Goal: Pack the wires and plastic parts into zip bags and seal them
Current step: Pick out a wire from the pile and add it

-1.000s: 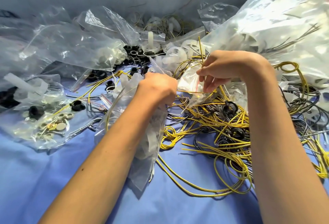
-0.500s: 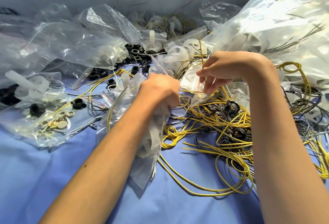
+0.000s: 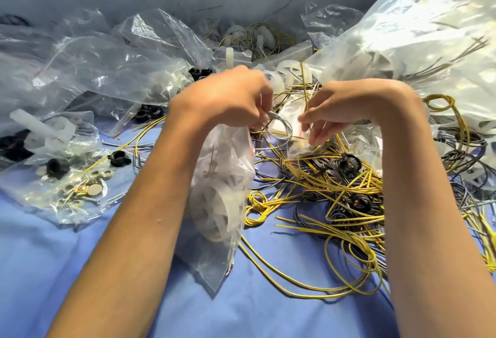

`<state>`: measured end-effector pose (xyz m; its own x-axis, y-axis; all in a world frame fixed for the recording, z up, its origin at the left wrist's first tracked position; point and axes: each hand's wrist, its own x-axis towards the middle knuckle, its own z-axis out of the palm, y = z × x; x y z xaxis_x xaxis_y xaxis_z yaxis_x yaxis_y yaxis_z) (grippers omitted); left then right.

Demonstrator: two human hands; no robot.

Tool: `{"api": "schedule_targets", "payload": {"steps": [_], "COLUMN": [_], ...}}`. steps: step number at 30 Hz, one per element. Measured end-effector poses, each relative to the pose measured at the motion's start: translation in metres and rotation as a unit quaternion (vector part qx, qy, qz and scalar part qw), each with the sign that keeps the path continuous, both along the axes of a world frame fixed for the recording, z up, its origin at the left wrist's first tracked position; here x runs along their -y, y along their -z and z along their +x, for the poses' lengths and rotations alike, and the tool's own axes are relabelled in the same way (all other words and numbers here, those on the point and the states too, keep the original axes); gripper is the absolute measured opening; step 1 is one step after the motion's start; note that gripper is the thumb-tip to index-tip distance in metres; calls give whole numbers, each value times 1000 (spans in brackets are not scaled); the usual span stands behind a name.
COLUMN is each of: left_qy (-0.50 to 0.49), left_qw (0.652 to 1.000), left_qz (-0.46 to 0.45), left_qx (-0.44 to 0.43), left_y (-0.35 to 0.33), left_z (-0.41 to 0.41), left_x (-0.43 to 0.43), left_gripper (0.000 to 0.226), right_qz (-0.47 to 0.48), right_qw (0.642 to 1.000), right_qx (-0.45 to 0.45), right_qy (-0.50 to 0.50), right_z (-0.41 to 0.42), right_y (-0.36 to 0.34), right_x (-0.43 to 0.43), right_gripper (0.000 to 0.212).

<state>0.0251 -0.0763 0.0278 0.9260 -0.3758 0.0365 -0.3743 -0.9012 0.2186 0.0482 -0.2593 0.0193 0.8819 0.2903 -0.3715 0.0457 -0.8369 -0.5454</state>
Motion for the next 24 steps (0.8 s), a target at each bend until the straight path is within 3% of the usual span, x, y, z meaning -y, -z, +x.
{"api": "schedule_targets", "payload": {"steps": [3,5,9,13,18,24], "left_qy": [14,32,44,19,10,-7], "left_qw": [995,987,975,961,957,965], "left_qz": [-97,-153,-208,-254,-271,-243], "left_qx": [28,34,67,105,106,103], "left_y": [-13,-20,-24,-22,-23,-23], "left_z": [-6,-11,-15,-13,-12,-14], "left_x": [-8,-11,-9,-6,-10,-12], "left_gripper": [19,15,15,13,7,6], "right_qz": [-8,3,153,280,252,268], "right_qw": [999,998,981,951,945,942], "right_qx": [-2,33,114,120,174,162], "right_qy": [-40,-52,-41,-57,-115,-125], "right_z": [-4,-5,-12,-22,-20,-19], "right_y": [-2,-5,-15,-26,-28,-27], "right_x": [3,3,-6,-7,1,4], "right_gripper": [10,16,26,43,24,44]}}
